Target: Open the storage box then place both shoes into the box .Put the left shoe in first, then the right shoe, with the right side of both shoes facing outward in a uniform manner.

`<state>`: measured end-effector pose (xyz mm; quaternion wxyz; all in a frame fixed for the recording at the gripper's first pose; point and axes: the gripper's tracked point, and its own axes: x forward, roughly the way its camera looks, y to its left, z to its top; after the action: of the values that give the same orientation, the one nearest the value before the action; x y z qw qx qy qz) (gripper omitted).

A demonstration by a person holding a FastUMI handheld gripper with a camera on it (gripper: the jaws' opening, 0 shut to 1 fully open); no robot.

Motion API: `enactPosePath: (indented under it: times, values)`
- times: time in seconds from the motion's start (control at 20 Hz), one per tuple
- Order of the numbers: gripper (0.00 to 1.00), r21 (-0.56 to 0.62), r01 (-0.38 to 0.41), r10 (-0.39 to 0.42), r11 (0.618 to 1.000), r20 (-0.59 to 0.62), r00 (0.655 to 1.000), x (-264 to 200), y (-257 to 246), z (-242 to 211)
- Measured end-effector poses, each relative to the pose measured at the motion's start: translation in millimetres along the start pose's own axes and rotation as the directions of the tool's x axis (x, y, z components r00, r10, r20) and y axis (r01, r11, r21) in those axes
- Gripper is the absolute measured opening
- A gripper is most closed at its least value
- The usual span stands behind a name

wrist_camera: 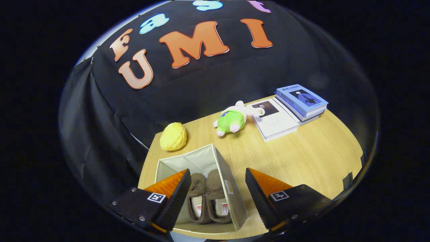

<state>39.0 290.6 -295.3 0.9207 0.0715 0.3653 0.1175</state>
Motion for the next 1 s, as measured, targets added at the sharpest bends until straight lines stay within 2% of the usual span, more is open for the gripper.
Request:
enactPosePath:
  times: [0.2, 0.35, 0.45, 0.75, 1.0]
  values:
    - [0.98, -0.022, 0.046, -0.044, 0.999, 0.090, 0.995, -24, -23, 45]
    - [0.99, -0.076, 0.135, -0.117, 0.988, 0.206, 0.972, -50, -45, 89]
    - [0.98, -0.093, 0.154, -0.124, 0.984, 0.270, 0.955, -71, -52, 116]
    - [0.98, -0.175, 0.259, -0.154, 0.950, 0.458, 0.875, -155, -90, 198]
    - [0.98, -0.168, 0.253, -0.119, 0.953, 0.561, 0.819, -219, -97, 239]
